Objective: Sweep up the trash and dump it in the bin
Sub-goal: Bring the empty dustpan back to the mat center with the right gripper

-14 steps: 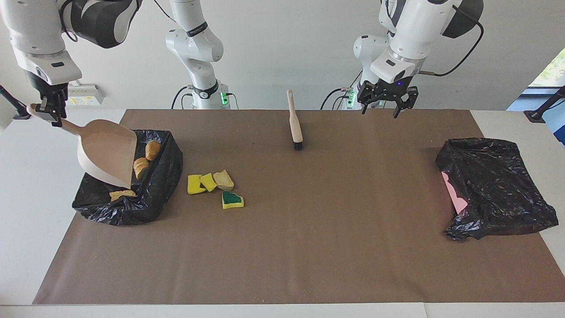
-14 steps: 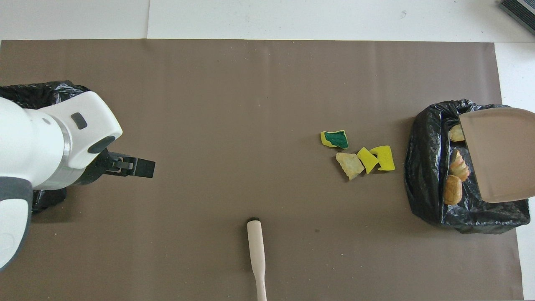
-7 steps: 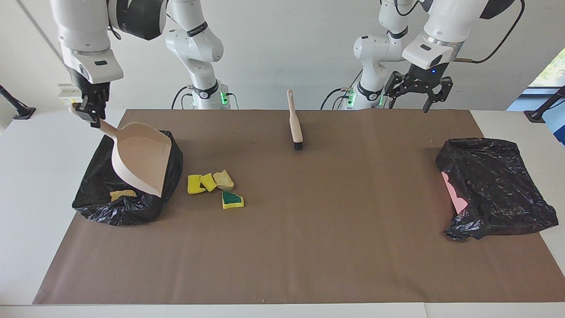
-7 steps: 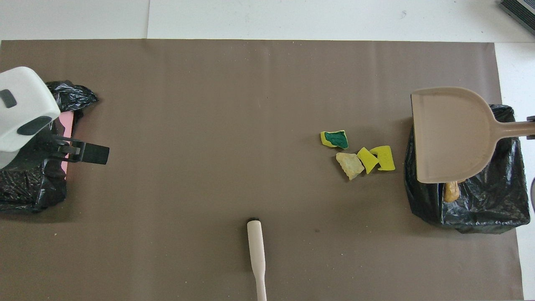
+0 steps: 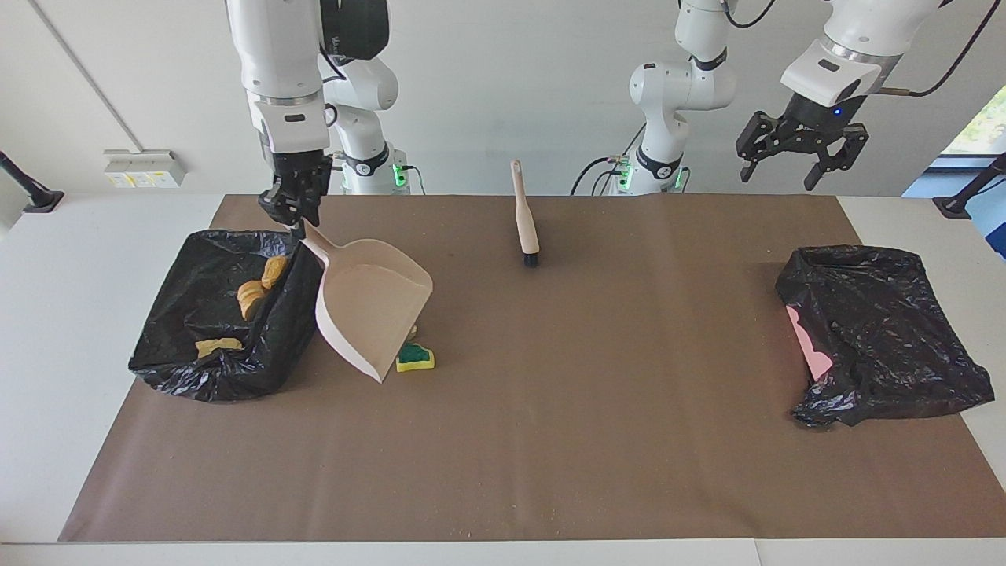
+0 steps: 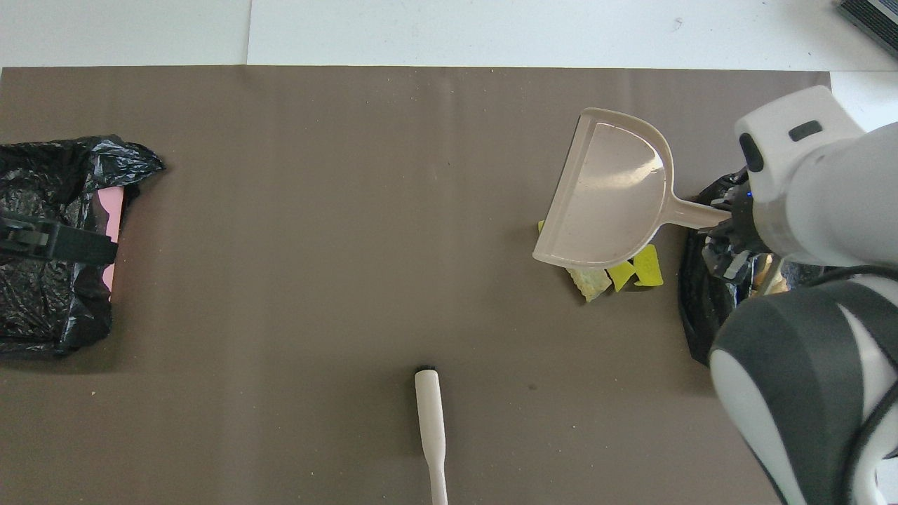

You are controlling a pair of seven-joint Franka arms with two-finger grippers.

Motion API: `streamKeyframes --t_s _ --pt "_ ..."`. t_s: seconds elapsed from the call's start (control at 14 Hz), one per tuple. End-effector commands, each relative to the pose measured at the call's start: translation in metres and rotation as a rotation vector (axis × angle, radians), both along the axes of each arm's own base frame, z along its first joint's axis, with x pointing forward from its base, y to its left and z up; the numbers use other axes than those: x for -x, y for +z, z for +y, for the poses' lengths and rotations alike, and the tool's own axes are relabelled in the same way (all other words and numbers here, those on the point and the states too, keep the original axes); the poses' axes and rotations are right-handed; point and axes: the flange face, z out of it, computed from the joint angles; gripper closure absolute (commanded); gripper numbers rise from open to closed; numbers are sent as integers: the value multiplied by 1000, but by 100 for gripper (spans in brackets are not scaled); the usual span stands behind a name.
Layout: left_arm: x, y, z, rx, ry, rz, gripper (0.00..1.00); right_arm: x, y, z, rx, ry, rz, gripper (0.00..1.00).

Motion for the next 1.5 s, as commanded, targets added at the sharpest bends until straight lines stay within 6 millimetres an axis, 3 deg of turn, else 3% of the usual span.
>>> streamKeyframes --t_s 0.0,0.29,0.5,0.64,0.79,0.93,1.07,1.43 --pt "-6 3 3 -7 -5 35 0 -10 -42 75 -98 -126 11 100" --pt "-3 5 12 14 15 33 0 -21 -94 182 -181 -356 -7 100" --pt "1 10 18 12 26 23 0 -34 -127 218 -322 -591 -41 100" --pt "2 9 18 9 28 29 0 -44 -144 224 -374 -715 -71 100" --pt "3 9 19 7 38 31 0 -49 -141 225 -467 -836 -99 100" --pt "4 9 22 6 76 45 0 -55 -171 231 -519 -973 -66 100" --pt "5 8 22 4 94 50 0 -48 -199 256 -537 -1013 -39 100" --pt "5 8 17 5 87 49 0 -40 -239 253 -491 -1056 10 100"
